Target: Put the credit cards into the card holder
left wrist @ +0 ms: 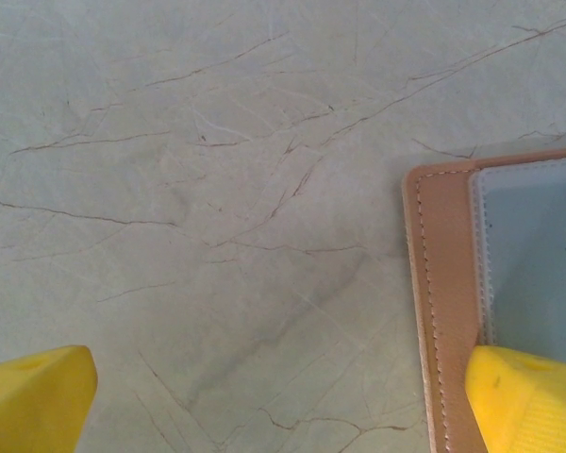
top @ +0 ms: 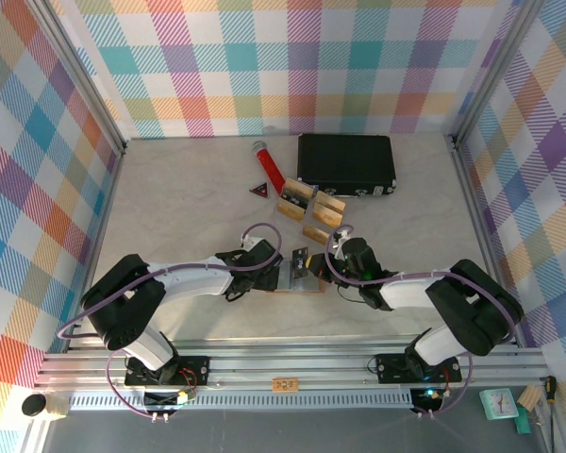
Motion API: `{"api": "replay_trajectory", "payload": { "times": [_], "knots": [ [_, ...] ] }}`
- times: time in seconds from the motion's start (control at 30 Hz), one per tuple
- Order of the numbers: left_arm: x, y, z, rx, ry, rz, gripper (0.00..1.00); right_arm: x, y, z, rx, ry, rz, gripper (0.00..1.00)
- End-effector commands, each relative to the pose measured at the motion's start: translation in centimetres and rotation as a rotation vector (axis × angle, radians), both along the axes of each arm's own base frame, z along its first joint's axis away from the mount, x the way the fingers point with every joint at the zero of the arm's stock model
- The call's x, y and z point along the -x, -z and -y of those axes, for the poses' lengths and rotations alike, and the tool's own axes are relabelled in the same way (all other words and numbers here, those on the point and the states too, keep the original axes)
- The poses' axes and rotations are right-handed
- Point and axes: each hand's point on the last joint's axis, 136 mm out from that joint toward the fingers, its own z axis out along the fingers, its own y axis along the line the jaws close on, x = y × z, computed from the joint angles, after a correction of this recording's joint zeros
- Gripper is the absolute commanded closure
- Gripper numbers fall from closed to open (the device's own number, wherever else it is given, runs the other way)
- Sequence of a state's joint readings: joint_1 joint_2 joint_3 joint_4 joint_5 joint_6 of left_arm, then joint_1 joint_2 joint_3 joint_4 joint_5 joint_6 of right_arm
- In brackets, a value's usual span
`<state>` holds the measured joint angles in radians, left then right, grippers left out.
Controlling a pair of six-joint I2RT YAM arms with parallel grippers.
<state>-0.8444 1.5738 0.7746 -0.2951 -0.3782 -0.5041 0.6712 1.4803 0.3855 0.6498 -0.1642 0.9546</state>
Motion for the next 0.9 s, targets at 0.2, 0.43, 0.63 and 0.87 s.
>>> {"api": "replay_trajectory", "payload": {
  "times": [0.2, 0.43, 0.63, 0.87],
  "knots": [
    [0.5, 0.3, -0.4, -0.017, -0.002, 0.002, 0.00, 0.0, 0.2, 0.0, -0.009, 0.019, 0.021, 1.00],
    [0.6, 0.2, -0.4, -0.015, -0.003, 0.003, 0.00, 0.1, 0.5, -0.3, -0.016, 0.018, 0.010, 1.00],
    [0.6, 0.3, -0.4, -0.014, -0.002, 0.003, 0.00, 0.2, 0.7, -0.5, -0.023, 0.019, 0.003, 1.00],
    [0.7, 0.3, -0.5, -0.016, -0.003, 0.002, 0.00, 0.4, 1.2, -0.3, -0.022, 0.034, -0.012, 1.00]
  ]
}}
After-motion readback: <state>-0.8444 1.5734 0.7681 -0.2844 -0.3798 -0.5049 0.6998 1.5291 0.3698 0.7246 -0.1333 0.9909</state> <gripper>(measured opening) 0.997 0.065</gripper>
